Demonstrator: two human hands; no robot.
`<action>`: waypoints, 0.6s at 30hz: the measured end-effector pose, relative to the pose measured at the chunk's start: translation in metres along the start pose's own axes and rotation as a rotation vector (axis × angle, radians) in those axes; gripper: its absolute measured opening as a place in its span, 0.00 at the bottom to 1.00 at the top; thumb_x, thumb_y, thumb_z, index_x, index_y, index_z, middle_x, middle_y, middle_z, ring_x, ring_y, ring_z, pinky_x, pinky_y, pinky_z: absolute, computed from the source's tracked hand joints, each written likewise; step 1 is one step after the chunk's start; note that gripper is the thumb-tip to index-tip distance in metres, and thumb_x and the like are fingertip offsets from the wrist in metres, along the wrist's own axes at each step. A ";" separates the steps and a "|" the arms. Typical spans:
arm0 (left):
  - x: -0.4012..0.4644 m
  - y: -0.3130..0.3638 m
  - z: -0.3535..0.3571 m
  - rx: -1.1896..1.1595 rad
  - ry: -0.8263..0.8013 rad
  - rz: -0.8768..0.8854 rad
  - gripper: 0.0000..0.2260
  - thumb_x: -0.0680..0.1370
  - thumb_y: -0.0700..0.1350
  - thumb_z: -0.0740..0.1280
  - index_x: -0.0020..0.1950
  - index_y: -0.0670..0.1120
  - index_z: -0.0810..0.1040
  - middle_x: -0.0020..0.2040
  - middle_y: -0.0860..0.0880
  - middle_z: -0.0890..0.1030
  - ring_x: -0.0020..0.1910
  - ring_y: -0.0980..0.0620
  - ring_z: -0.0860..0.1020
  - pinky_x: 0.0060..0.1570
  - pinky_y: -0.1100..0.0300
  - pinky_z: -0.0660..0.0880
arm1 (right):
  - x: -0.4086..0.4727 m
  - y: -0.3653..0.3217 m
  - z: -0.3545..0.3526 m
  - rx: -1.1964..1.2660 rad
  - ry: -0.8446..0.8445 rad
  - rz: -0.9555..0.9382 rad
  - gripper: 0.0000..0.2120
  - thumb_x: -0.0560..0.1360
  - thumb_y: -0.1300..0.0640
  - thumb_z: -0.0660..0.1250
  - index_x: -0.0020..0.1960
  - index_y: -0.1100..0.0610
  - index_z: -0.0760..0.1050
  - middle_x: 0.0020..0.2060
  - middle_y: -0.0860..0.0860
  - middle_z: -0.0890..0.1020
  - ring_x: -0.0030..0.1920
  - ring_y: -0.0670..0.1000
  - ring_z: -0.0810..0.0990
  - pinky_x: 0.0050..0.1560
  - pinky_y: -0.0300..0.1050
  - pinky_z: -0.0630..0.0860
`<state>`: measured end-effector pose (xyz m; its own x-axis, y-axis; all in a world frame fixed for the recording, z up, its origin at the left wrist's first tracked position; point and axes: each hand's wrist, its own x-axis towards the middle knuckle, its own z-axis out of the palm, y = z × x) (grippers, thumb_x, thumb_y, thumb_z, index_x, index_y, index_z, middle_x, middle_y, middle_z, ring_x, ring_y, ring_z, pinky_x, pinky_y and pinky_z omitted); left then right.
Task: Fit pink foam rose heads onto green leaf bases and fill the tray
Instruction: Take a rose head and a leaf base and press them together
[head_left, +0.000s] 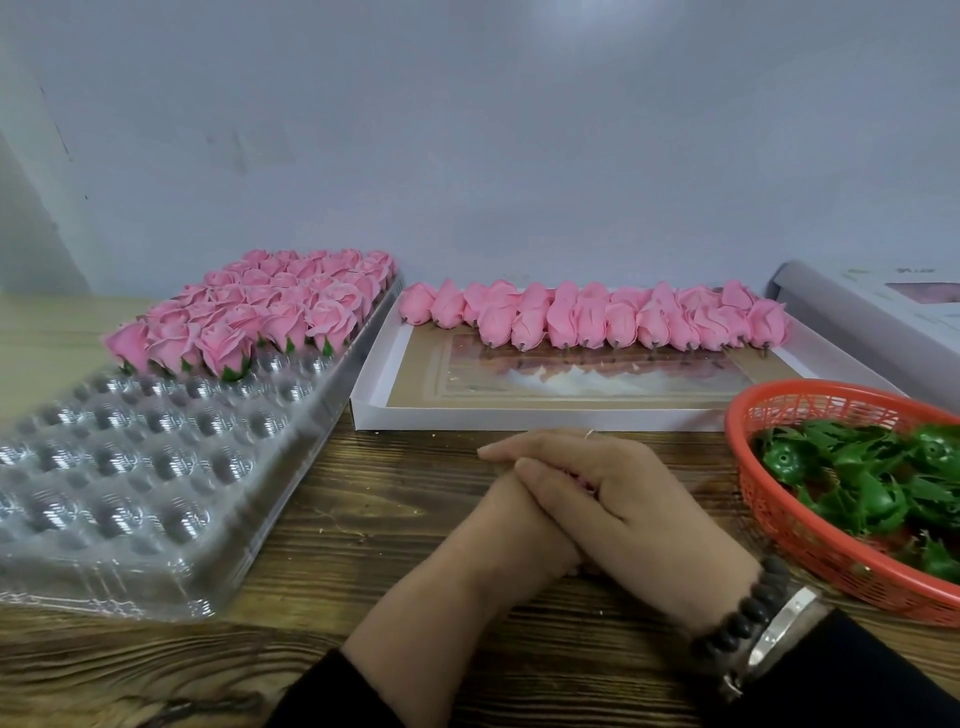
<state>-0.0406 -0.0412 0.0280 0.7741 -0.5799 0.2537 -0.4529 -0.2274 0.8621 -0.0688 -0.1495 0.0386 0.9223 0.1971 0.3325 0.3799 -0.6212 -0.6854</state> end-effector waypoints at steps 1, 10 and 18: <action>0.000 0.001 0.000 -0.028 0.006 -0.012 0.12 0.76 0.33 0.62 0.58 0.43 0.74 0.48 0.54 0.76 0.46 0.62 0.74 0.48 0.73 0.71 | -0.001 0.000 -0.001 -0.011 -0.011 -0.008 0.16 0.73 0.45 0.57 0.59 0.39 0.75 0.51 0.39 0.81 0.54 0.36 0.75 0.57 0.31 0.68; 0.001 0.004 -0.004 -0.271 0.164 0.054 0.07 0.75 0.32 0.64 0.38 0.36 0.77 0.31 0.47 0.81 0.32 0.54 0.79 0.30 0.64 0.74 | -0.006 0.003 0.009 0.174 0.322 -0.040 0.19 0.70 0.37 0.57 0.59 0.39 0.73 0.54 0.36 0.79 0.57 0.38 0.76 0.57 0.40 0.73; 0.005 0.001 0.010 -0.508 0.243 -0.015 0.20 0.74 0.26 0.57 0.31 0.45 0.77 0.28 0.51 0.78 0.31 0.57 0.77 0.32 0.65 0.74 | -0.004 -0.001 0.021 0.062 0.478 -0.068 0.18 0.72 0.47 0.56 0.54 0.49 0.80 0.51 0.41 0.81 0.57 0.43 0.76 0.58 0.40 0.72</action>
<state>-0.0416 -0.0516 0.0254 0.8858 -0.3687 0.2818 -0.2180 0.2055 0.9541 -0.0714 -0.1334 0.0241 0.7646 -0.1435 0.6283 0.4551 -0.5701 -0.6840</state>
